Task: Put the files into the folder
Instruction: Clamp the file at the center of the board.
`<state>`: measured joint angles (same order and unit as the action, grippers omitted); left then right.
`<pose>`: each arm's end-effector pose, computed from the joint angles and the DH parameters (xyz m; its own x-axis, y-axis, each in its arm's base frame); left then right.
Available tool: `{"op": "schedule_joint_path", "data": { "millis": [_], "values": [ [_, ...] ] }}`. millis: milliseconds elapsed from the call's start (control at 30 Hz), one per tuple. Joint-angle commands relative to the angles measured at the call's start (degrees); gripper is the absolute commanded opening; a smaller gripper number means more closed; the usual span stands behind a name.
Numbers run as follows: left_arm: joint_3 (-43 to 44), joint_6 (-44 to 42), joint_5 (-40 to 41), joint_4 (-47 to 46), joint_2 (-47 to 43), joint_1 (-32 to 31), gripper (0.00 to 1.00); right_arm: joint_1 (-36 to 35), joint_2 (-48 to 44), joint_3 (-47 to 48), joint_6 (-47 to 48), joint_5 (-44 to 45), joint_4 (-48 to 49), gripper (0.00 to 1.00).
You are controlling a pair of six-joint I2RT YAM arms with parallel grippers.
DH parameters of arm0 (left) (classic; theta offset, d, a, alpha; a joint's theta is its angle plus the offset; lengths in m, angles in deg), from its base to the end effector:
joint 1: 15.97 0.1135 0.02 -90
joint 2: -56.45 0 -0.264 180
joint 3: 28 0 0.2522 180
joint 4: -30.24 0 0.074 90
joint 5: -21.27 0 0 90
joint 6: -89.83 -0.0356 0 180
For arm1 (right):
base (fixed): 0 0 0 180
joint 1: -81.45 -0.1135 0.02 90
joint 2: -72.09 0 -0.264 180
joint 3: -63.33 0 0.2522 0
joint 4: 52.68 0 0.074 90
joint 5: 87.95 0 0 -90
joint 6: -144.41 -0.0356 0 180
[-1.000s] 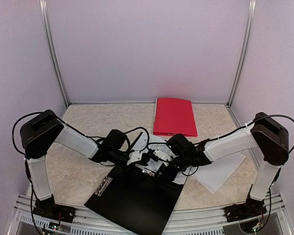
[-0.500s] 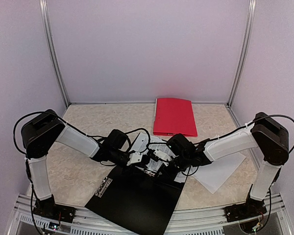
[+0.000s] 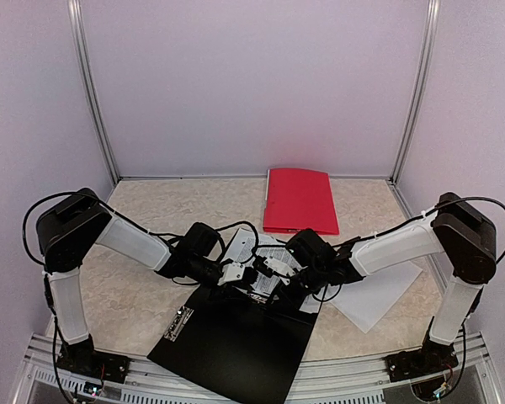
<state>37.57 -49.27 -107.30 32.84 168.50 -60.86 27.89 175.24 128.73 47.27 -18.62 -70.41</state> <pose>0.2390 -0.2694 0.0984 0.2852 0.5500 -0.7849 0.9553 -0.2291 0.1866 0.1920 0.2812 0.1278 -0.5939 -0.6086 -0.5262 -0.8039 0.4741 0.3590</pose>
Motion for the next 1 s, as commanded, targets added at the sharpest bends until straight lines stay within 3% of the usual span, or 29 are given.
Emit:
{"op": "schedule_joint_path", "data": {
  "millis": [0, 733, 967],
  "values": [
    [-2.32, 1.57, 2.20, 3.74, 0.78, -0.73, 0.14, 1.39, 4.15, -4.49, -0.86, 5.49, -15.52, 0.00],
    [-8.28, 12.15, 4.55, 0.00, -4.31, -5.81, 0.09, 3.75, 4.32, -2.71, 9.22, 2.95, -15.62, 0.00],
    [-12.49, 9.11, 4.73, -1.55, -7.34, -7.13, 0.11, 4.23, 4.60, -1.14, 11.81, 2.43, -16.44, 0.00]
  ]
}}
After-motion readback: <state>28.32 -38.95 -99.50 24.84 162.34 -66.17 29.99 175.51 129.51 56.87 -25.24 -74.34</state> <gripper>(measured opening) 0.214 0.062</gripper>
